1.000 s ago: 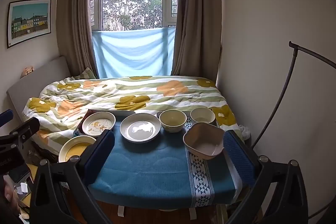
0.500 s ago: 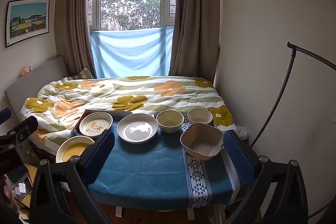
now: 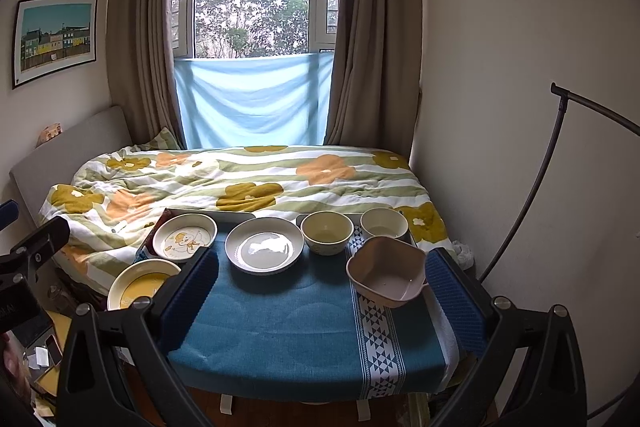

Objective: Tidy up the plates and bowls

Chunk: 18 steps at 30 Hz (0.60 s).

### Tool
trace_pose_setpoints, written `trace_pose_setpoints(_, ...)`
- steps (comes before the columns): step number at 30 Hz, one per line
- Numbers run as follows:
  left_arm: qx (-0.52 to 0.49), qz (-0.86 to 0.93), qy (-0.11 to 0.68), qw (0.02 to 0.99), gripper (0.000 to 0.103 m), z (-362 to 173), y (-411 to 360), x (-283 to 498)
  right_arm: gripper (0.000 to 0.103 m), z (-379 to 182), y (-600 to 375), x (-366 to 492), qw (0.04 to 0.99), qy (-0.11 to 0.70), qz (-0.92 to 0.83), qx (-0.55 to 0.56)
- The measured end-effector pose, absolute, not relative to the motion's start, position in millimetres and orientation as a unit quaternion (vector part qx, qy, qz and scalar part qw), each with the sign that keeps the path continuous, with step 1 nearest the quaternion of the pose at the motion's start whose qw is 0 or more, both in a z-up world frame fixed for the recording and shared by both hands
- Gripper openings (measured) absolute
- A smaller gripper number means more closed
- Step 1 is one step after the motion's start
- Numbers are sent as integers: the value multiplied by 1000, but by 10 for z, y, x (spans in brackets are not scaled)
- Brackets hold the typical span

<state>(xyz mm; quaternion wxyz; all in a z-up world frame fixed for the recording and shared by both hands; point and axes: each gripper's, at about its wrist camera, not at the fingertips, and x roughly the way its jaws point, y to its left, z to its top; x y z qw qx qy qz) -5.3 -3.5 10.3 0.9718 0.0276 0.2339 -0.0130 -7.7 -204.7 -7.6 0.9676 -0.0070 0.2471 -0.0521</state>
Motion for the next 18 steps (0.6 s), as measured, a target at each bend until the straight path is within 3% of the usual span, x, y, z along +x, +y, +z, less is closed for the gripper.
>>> trace_pose_setpoints(18, 28, -7, 227, 973, 103, 82, -73, -43, 103, -90, -2035, -65, 967, 249, -53, -6)
